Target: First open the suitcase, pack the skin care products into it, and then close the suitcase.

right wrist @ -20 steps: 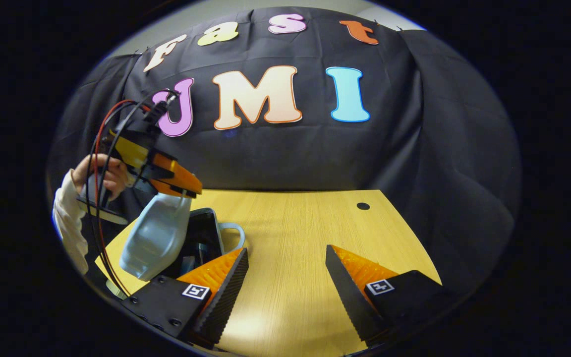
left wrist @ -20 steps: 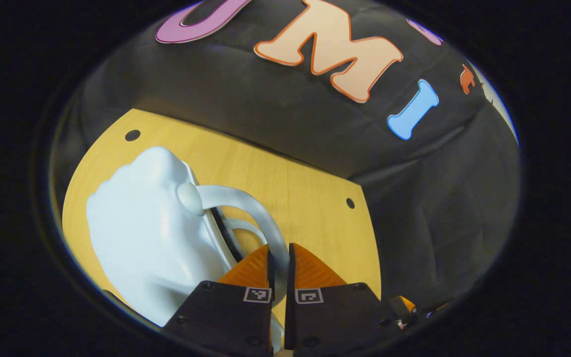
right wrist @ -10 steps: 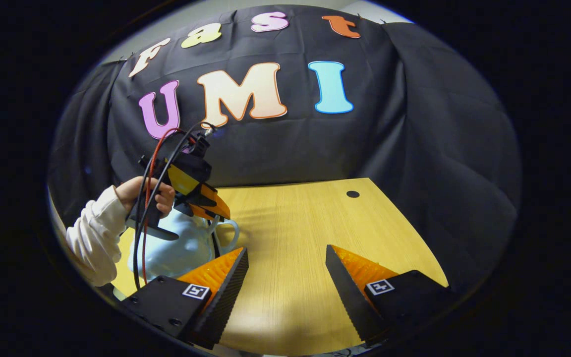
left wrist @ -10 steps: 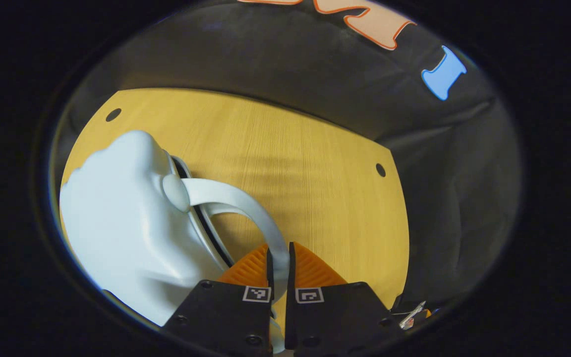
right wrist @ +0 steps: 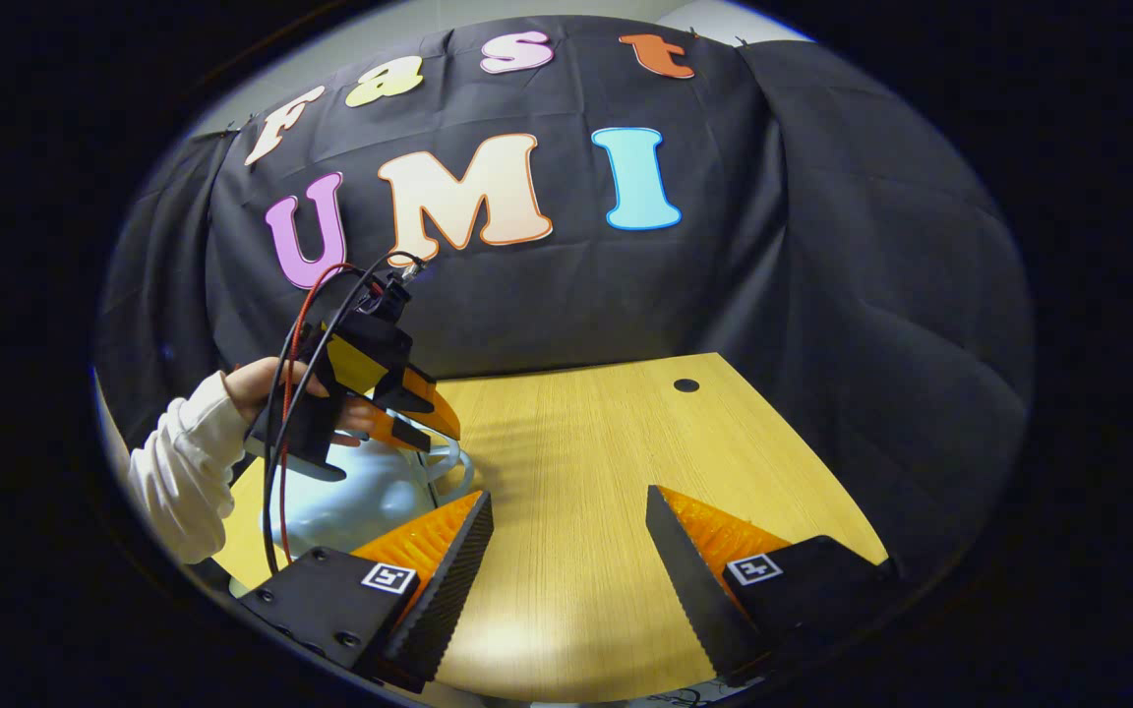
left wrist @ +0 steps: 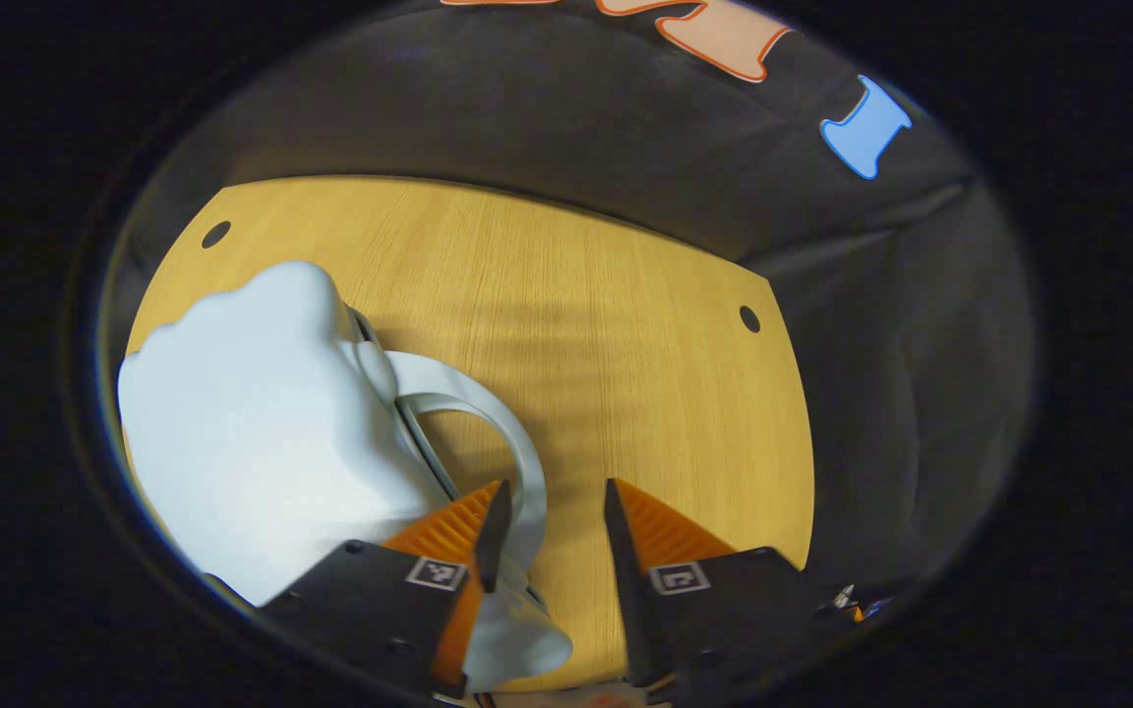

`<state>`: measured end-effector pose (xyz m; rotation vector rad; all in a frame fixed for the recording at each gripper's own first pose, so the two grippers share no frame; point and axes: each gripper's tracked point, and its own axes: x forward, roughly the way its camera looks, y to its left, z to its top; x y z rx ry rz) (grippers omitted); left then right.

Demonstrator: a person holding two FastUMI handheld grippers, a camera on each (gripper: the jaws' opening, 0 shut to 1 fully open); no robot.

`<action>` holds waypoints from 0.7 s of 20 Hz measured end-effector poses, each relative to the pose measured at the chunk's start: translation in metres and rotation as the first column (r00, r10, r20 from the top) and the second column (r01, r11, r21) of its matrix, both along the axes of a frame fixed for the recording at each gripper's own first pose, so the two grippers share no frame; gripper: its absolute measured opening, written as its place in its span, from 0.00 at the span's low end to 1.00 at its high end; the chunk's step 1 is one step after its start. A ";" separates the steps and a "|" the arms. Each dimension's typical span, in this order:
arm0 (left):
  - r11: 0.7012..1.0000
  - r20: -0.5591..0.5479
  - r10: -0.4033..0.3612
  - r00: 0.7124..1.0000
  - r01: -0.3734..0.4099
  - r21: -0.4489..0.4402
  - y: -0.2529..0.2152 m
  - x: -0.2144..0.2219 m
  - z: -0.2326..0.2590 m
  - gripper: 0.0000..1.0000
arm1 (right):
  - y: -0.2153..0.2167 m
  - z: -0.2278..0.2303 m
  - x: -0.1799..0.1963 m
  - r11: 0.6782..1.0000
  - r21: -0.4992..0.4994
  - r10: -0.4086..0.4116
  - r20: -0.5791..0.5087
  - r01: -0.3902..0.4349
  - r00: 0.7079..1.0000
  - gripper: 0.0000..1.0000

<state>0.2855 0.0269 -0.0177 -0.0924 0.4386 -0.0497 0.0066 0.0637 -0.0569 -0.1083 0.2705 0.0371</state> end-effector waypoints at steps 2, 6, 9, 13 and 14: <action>1.000 0.027 -0.005 1.000 0.004 0.024 -0.008 -0.018 0.003 0.82 | 0.002 0.006 0.000 1.000 0.011 0.015 0.018 -0.016 1.000 0.95; 0.995 0.119 -0.035 0.992 0.024 0.093 -0.019 -0.058 0.010 0.96 | 0.009 0.019 0.002 0.998 0.023 0.053 0.059 -0.055 0.997 0.99; 0.986 0.164 -0.053 0.985 0.026 0.166 -0.017 -0.082 0.001 0.96 | 0.014 0.026 0.004 0.996 0.038 0.082 0.080 -0.085 0.993 0.98; 0.972 0.224 -0.042 0.974 -0.012 0.233 -0.012 -0.119 -0.007 0.96 | 0.015 0.030 0.002 0.993 0.050 0.101 0.104 -0.107 0.989 0.98; 0.971 0.245 -0.040 0.969 -0.020 0.238 -0.011 -0.126 -0.008 0.96 | 0.015 0.029 0.002 0.992 0.055 0.104 0.107 -0.111 0.989 0.98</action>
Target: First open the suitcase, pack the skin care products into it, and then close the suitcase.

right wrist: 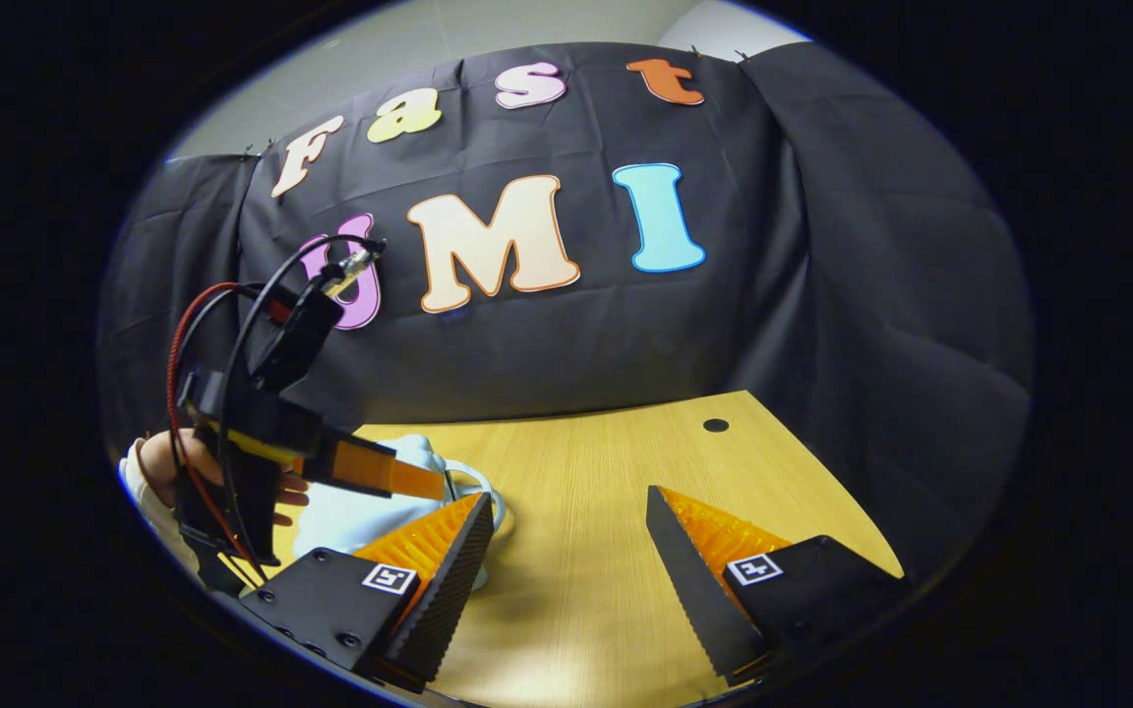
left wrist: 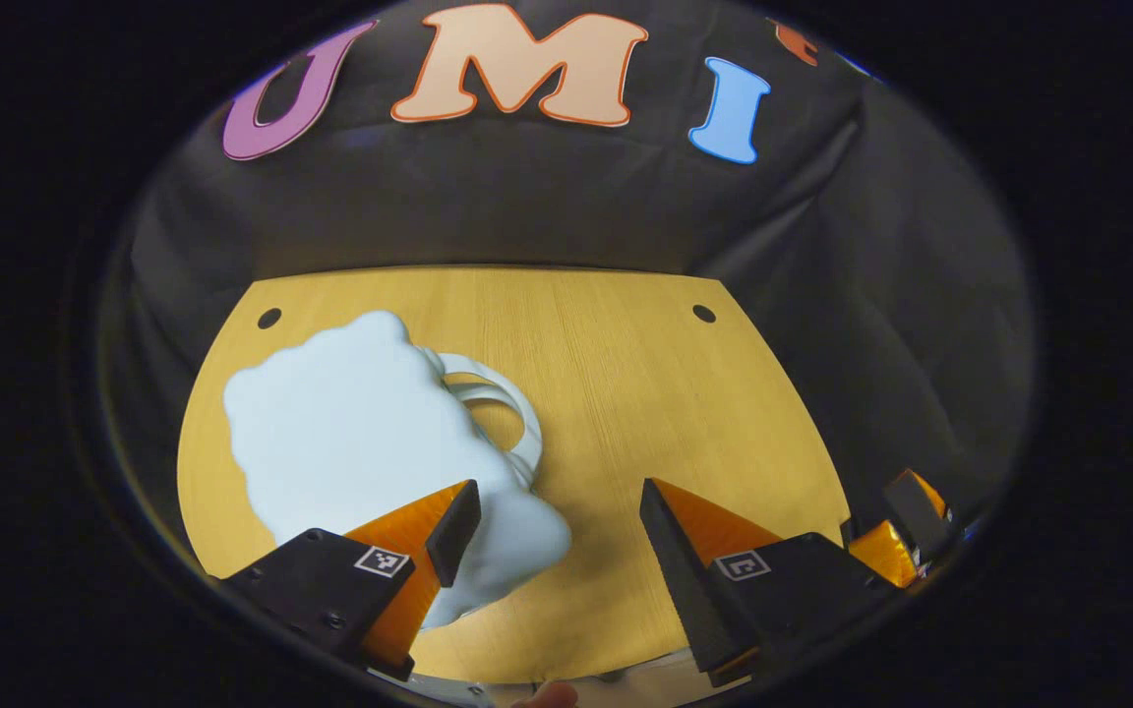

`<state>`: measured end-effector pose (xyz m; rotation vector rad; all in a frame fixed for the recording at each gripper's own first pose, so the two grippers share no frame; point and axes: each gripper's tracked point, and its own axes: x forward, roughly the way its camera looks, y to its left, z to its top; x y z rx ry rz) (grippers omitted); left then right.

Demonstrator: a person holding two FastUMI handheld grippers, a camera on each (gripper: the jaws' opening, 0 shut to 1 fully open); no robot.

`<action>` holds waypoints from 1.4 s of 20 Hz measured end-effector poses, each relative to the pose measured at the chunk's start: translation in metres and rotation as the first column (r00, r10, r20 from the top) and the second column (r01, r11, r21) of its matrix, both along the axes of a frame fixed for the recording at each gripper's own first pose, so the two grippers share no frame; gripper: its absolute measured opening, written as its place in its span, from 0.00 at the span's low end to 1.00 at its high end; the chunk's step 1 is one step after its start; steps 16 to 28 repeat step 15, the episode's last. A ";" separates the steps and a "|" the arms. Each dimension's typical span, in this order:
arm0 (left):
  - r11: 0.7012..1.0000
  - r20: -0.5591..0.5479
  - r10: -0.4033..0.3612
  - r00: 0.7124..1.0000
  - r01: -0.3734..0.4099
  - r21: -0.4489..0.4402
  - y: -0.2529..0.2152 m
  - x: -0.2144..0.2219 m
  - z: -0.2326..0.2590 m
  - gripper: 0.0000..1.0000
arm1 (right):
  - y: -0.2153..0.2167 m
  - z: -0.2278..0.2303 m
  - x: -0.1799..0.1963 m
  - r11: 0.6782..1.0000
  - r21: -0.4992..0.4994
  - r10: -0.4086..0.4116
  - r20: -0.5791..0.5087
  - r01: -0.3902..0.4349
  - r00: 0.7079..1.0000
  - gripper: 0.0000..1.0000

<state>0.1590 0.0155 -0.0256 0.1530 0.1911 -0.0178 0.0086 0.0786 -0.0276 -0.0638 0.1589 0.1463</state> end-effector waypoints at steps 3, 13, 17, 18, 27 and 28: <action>1.000 -0.002 0.023 1.000 -0.023 0.000 0.005 -0.019 -0.011 0.96 | -0.001 -0.005 -0.001 1.000 0.007 0.003 -0.008 -0.003 1.000 0.98; 0.998 -0.038 0.053 0.998 -0.054 -0.026 0.015 -0.026 -0.021 0.96 | -0.007 -0.002 -0.006 1.000 -0.015 -0.005 0.000 0.005 1.000 0.94; 0.998 -0.038 0.056 0.998 -0.056 -0.024 0.015 -0.026 -0.020 0.96 | -0.006 -0.003 -0.007 1.000 -0.021 -0.004 -0.002 0.004 1.000 0.94; 0.998 -0.038 0.056 0.998 -0.056 -0.024 0.015 -0.026 -0.020 0.96 | -0.006 -0.003 -0.007 1.000 -0.021 -0.004 -0.002 0.004 1.000 0.94; 0.998 -0.038 0.056 0.998 -0.056 -0.024 0.015 -0.026 -0.020 0.96 | -0.006 -0.003 -0.007 1.000 -0.021 -0.004 -0.002 0.004 1.000 0.94; 0.998 -0.038 0.056 0.998 -0.056 -0.024 0.015 -0.026 -0.020 0.96 | -0.006 -0.003 -0.007 1.000 -0.021 -0.004 -0.002 0.004 1.000 0.94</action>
